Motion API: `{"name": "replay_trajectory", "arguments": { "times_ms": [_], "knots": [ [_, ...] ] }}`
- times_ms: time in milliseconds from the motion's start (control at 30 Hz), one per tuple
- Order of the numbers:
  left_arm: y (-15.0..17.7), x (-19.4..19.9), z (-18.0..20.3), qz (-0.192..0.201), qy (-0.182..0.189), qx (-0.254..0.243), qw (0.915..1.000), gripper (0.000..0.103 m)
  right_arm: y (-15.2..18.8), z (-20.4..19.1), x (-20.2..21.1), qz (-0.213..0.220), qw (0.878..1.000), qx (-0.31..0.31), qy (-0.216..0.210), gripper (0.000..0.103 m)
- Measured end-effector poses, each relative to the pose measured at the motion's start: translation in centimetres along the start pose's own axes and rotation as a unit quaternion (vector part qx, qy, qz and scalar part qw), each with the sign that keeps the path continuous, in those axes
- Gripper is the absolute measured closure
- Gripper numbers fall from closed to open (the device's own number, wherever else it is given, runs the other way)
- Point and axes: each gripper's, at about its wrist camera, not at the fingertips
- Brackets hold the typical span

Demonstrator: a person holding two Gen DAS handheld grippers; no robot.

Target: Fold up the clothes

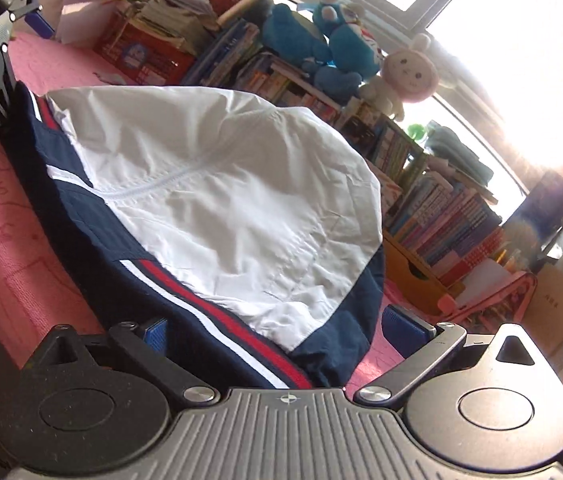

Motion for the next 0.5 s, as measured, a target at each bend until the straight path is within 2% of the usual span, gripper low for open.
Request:
{"name": "replay_trajectory", "arguments": {
  "times_ms": [67, 133, 200, 267, 333, 400, 500],
  "knots": [
    [-0.2, 0.0, 0.0, 0.0, 0.0, 0.001, 1.0, 0.0, -1.1, -1.0, -0.3, 0.014, 1.0, -0.006, -0.027, 0.015],
    [-0.3, 0.1, 0.2, 0.004, 0.0, -0.001, 1.0, 0.0, -2.2, -2.8, -0.8, 0.033, 0.999, 0.017, -0.036, 0.022],
    [-0.4, 0.3, 0.3, 0.009, -0.001, -0.007, 0.9999, 0.0, -3.2, -4.5, -1.4, 0.049, 0.997, 0.042, -0.04, 0.04],
    [-0.3, 0.3, 0.3, 0.009, -0.002, -0.007, 0.9999, 0.0, -3.6, -5.2, -2.1, 0.052, 0.996, 0.055, -0.038, 0.074],
    [-0.1, 0.2, 0.1, 0.006, 0.001, -0.002, 1.0, 0.0, -3.5, -4.6, -2.4, 0.042, 0.998, 0.045, -0.033, 0.092],
    [0.1, 0.1, -0.1, 0.003, 0.004, 0.004, 1.0, 0.0, -3.1, -3.1, -2.4, 0.024, 0.999, 0.019, -0.026, 0.091],
    [0.1, -0.5, -0.2, -0.008, -0.007, 0.015, 0.9998, 0.0, -1.2, -1.9, -2.4, -0.018, 0.999, 0.032, 0.032, 0.092]
  ]
}}
Point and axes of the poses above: each gripper's, at about its wrist camera, not at the fingertips, and x roughly against the way its jaws point, z to its right, y to its underside
